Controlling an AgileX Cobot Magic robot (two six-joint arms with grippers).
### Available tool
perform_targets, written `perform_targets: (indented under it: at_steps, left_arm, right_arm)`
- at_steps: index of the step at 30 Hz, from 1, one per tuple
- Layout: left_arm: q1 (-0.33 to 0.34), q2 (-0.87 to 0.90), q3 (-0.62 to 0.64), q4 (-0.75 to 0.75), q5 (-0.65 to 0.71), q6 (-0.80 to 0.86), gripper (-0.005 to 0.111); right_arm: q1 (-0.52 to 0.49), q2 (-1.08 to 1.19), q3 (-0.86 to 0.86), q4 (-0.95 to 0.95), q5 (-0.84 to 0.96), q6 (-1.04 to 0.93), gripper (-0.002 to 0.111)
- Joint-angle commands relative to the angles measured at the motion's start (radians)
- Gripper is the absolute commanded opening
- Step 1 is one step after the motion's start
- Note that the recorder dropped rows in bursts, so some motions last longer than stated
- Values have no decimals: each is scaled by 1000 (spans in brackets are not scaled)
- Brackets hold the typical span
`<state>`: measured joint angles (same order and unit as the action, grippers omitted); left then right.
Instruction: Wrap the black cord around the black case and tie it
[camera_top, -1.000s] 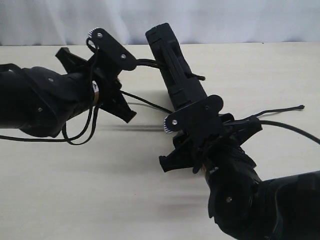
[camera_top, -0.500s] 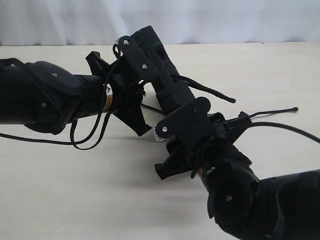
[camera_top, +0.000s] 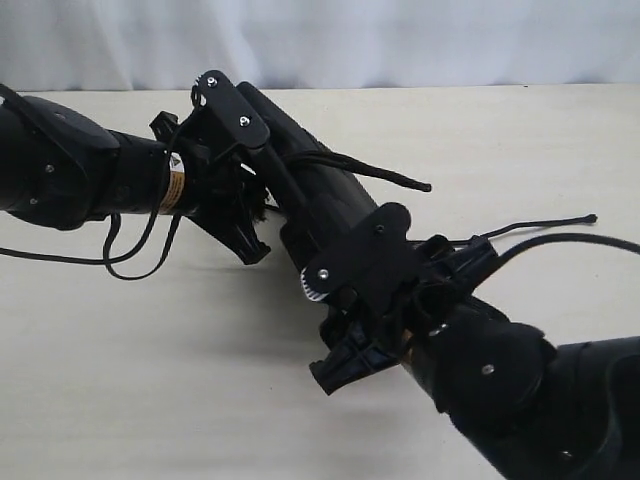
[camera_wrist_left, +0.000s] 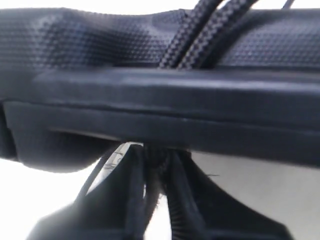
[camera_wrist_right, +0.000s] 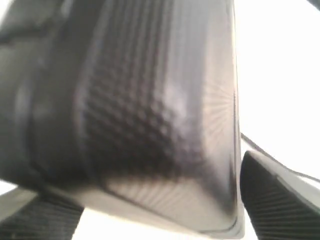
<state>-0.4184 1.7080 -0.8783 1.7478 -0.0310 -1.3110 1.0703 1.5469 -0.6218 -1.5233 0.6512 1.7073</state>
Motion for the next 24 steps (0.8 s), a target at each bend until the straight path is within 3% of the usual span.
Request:
perform_targets:
  at_steps: [1, 6, 14, 17, 24]
  left_arm:
    - [1, 1, -6, -3, -6, 3, 0]
    - [1, 1, -6, -3, -6, 3, 0]
    - [1, 1, -6, -3, -6, 3, 0]
    - [1, 1, -6, -3, -6, 3, 0]
    - [1, 1, -6, -3, -7, 3, 0]
  right_arm:
    - [2, -108, -6, 138, -66, -138, 76]
    - [2, -242, -6, 292, -146, -262, 76]
    - [-23, -467, -64, 534, -65, -538, 76]
    - [-116, -499, -161, 743, -48, -782, 67]
    - [-450, -384, -368, 1345, 63, -1435, 51]
